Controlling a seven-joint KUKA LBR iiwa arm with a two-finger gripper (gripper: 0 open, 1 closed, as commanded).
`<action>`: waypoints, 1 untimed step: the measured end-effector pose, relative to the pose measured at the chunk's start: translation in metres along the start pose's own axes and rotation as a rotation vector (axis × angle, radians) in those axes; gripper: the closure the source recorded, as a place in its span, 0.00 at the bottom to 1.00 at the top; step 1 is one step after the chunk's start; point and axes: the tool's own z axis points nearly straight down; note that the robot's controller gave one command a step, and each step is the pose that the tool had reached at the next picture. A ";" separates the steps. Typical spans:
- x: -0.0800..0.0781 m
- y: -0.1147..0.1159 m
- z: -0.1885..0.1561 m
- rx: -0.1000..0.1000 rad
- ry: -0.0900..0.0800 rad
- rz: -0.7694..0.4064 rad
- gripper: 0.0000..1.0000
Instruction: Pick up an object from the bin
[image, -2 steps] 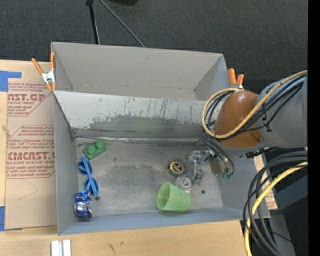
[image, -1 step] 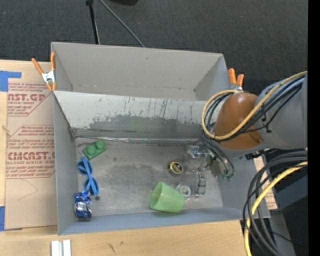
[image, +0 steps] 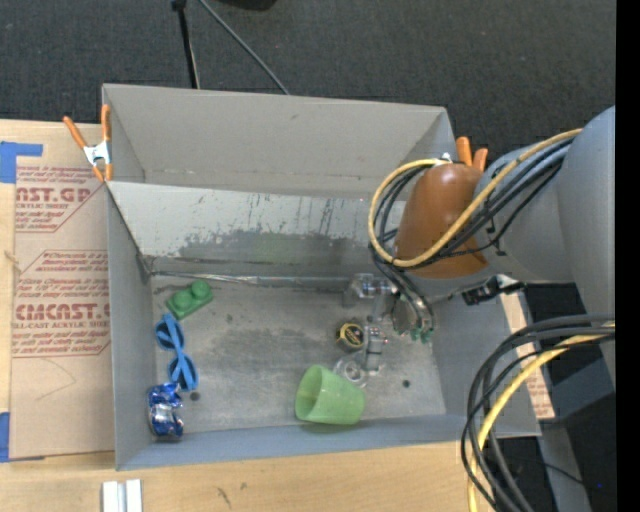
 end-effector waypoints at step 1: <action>0.014 0.032 0.000 0.000 0.000 -0.213 0.00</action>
Offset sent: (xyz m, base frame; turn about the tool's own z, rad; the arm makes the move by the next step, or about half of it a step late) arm -0.0128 0.0318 -0.0006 -0.2117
